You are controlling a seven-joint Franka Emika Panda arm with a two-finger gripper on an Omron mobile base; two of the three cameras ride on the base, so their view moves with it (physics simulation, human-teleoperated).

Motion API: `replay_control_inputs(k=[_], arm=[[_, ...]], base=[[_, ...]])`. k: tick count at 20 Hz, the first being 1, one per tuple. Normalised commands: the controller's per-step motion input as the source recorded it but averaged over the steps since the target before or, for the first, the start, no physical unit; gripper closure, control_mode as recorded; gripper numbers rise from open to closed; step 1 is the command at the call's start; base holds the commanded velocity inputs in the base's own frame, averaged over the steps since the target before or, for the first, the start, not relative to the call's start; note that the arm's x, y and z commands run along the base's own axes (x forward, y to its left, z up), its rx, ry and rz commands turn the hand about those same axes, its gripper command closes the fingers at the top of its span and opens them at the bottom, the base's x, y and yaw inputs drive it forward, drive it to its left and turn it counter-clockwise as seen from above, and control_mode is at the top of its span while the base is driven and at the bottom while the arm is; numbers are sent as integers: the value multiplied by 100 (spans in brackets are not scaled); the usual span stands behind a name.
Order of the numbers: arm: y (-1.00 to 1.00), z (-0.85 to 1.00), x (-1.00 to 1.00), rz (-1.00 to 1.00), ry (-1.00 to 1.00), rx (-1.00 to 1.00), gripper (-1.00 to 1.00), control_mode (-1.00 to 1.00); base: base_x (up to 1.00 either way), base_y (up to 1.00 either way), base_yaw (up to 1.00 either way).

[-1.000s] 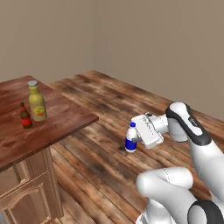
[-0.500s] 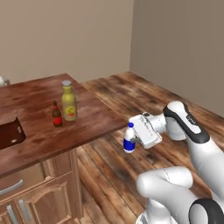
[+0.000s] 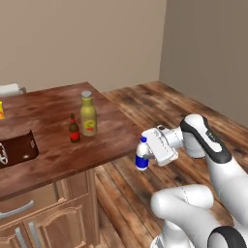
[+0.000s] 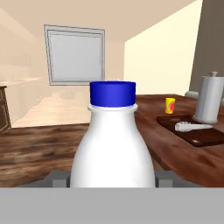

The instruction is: Place the drinks on the dining counter in a tight cluster.

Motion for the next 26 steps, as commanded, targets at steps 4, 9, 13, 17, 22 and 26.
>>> replay_control_inputs(k=[4,9,13,17,22,26], arm=[[0,0,0,0,0,0,100,100],[0,0,0,0,0,0,100,100],[0,0,0,0,0,0,100,100],[0,0,0,0,0,0,100,100],[0,0,0,0,0,0,100,100],[0,0,0,0,0,0,100,100]], base=[[55,-26,10],[62,-24,8],[56,-19,13],[45,-12,30],[52,-21,26],[41,-31,21]])
